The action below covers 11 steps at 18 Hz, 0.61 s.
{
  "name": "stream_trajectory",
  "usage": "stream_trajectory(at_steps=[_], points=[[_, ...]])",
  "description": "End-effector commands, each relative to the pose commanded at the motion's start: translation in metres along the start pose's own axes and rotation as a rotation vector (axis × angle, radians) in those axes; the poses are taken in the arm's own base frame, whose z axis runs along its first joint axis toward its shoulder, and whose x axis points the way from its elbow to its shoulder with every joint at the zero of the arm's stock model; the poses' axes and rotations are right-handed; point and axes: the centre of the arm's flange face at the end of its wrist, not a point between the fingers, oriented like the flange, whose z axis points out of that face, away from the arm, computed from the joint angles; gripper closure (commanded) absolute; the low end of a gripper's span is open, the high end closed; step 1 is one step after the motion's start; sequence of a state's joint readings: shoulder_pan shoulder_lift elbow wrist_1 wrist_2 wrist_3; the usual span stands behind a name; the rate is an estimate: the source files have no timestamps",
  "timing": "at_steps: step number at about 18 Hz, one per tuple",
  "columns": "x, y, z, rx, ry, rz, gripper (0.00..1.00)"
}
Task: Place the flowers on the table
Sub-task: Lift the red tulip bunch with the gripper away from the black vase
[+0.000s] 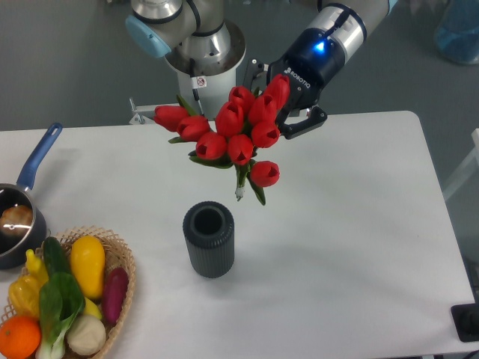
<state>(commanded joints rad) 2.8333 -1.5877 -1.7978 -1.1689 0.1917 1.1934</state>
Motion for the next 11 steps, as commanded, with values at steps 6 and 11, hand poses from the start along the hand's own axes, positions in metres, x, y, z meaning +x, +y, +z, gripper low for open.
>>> stream_trajectory(at_steps=[6, 11], points=[[-0.001, 0.000, -0.002, 0.001, -0.004, -0.001, 0.63], [-0.006, -0.003, -0.013, 0.006, -0.027, 0.003, 0.63]])
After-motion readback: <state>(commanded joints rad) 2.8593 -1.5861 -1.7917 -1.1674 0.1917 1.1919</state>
